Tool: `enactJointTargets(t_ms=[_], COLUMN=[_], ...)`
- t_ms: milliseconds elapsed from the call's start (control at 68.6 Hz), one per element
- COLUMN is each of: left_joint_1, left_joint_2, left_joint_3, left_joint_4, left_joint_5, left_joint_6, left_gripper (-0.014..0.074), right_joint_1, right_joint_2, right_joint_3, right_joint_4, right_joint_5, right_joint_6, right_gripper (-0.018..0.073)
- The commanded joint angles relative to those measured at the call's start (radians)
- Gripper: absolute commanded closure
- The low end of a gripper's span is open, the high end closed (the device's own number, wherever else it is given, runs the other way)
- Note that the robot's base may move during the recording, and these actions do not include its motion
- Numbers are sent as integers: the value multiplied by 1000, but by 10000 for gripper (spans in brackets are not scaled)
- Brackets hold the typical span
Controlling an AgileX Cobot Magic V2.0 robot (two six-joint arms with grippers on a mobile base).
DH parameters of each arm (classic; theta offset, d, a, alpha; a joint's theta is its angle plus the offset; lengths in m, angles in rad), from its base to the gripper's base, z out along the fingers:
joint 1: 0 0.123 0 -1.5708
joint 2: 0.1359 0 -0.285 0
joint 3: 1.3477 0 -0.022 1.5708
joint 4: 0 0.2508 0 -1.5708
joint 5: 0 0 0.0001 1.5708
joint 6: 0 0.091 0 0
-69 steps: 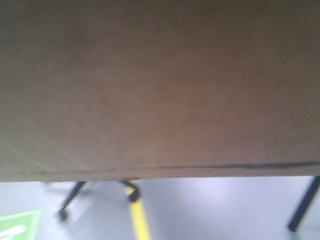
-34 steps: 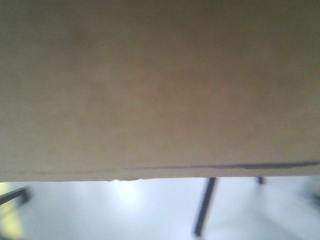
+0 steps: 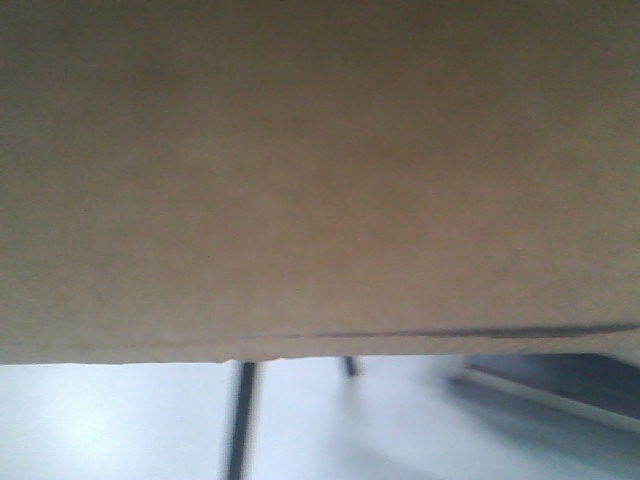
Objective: Grab box from left shelf to table start
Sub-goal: 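Carry the box with both grippers as the base drives to the table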
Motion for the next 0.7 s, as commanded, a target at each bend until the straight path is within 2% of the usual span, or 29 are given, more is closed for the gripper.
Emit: enactJointTargets(t_ms=[0,685], left_joint_1=[-10,-10], left_joint_2=[14,14], left_joint_3=[-37,-37], left_joint_4=[-55,-55], left_joint_5=[-142,-142], left_joint_6=[-25,-25], left_gripper=[696,696], right_joint_1=[-3,-3], right_joint_2=[21,21], right_joint_3=[-29,-29], right_joint_4=[-45,-45], right_joint_5=[-124,-124], right_joint_6=[-12,-12], right_gripper=[502,502])
